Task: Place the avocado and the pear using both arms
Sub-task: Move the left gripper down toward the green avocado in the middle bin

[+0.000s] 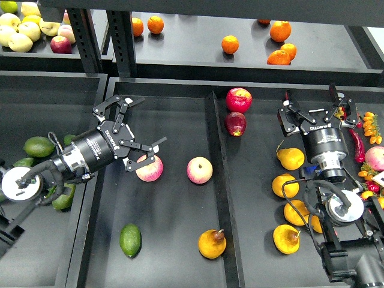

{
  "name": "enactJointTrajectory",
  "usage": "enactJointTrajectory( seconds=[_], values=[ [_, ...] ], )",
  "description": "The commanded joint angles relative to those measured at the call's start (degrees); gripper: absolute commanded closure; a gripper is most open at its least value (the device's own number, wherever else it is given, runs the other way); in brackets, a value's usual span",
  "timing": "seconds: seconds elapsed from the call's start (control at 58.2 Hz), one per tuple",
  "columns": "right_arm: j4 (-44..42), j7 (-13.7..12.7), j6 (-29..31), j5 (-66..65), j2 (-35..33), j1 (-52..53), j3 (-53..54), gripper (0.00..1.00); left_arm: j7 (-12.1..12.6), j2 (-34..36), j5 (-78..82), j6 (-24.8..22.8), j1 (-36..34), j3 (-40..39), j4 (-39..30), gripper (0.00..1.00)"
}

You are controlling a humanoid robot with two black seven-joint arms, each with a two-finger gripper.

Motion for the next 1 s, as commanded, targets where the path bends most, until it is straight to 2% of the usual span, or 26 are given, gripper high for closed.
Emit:
enactJointTrajectory(
  seconds=[0.0,0.137,0.241,0.498,0.722,0.98],
  values=[
    [-0.2,0.0,0.0,0.0,0.0,0.0,0.9,0.01,0.1,1.5,1.3,-0.2,-7.0,10.6,0.1,0.0],
    [-0.2,0.0,0.0,0.0,0.0,0.0,1.0,0.01,0.1,0.9,6.8,-0.2,-14.8,21.2,0.2,0.0],
    [-0.2,0.0,0.0,0.0,0.0,0.0,1.7,0.01,0.1,-1.0,12.7,-0.2,-17.6,25.5,0.9,0.0],
    [-0.4,0.0,0.0,0.0,0.0,0.0,3.8,0.01,0.1,-5.0,22.7,-0.2,-17.5,27.5,3.0,0.0],
    [-0.7,0.0,0.0,0.0,0.0,0.0,3.8,0.01,0.1,-10.3,26.4,-0.2,-16.4,30.7,11.8,0.02],
    [-0.7,-0.1,0.0,0.0,0.0,0.0,3.8,0.01,0.1,-13.5,31.5,-0.2,-14.0,31.4,16.8,0.02]
  ],
)
